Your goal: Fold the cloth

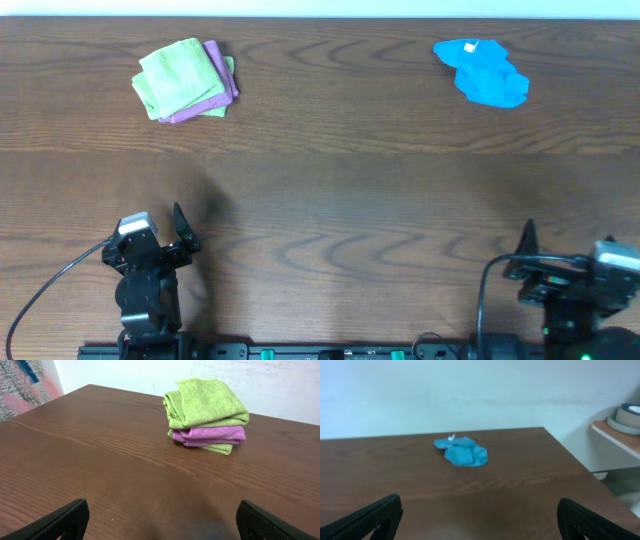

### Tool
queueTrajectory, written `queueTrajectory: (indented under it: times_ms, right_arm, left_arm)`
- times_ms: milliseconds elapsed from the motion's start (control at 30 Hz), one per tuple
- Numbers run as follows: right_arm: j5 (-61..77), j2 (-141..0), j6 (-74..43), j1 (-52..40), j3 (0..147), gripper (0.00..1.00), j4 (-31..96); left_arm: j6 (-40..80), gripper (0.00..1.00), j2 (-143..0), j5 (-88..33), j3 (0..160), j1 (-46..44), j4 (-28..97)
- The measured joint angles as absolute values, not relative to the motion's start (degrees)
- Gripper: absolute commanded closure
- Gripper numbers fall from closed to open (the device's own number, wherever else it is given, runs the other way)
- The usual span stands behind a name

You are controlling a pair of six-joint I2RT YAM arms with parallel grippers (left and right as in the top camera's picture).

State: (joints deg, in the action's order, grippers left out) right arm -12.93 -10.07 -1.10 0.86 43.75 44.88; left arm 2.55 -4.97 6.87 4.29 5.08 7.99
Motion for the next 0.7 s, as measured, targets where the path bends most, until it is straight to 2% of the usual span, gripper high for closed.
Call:
queueTrajectory:
  times_ms: [700]
  right_arm:
    - [-12.86,-4.56,-0.32,0.75,17.10,0.01,34.50]
  left_arm:
    - [2.55,0.05,-4.97,6.87,4.29,5.08,7.99]
